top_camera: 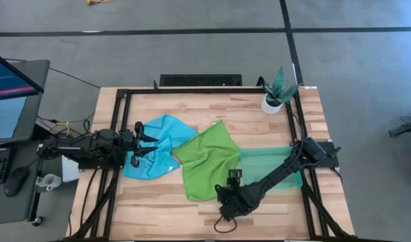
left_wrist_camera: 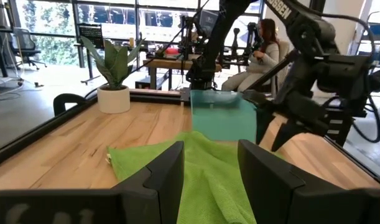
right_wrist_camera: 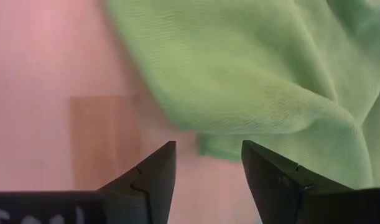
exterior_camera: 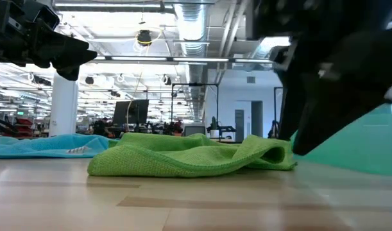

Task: Roll microfiber towels into tight, uniform cylinder then place into a basket
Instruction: Fold the green towel

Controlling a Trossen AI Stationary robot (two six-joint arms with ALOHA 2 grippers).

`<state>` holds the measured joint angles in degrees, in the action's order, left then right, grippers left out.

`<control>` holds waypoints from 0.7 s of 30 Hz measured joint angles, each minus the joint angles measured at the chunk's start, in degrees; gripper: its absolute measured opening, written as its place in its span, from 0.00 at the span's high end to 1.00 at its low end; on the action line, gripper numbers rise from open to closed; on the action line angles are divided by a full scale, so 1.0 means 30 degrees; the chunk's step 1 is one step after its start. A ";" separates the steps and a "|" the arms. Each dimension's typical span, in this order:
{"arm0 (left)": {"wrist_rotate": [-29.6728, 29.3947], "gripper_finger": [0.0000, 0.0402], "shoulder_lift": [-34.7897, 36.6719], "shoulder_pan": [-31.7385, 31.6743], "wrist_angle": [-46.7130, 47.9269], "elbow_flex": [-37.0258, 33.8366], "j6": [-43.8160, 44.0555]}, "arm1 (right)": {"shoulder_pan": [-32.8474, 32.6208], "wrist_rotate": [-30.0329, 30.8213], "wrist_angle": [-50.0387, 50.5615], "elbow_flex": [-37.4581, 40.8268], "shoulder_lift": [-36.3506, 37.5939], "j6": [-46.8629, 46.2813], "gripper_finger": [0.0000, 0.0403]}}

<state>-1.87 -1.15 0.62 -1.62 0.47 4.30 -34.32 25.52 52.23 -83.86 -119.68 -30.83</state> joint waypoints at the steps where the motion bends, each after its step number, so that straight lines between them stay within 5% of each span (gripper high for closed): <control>1: 0.0000 0.65 0.0000 0.0000 0.0004 0.0000 -0.0002 | 0.0122 -0.0015 -0.0168 0.0294 0.0000 -0.0262 0.49; 12: 0.0000 0.65 0.0000 0.0000 0.0004 0.0000 0.0213 | 0.1617 -0.2119 -0.1739 0.1801 0.0169 -0.1988 0.50; 21: 0.0000 0.65 0.0000 0.0000 -0.0004 0.0000 0.0355 | 0.3158 -0.5052 -0.2224 0.1968 0.0197 -0.2141 0.70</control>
<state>-1.87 -1.15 0.62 -1.63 0.47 5.37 -24.84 10.36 45.56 -77.95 -119.09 -37.26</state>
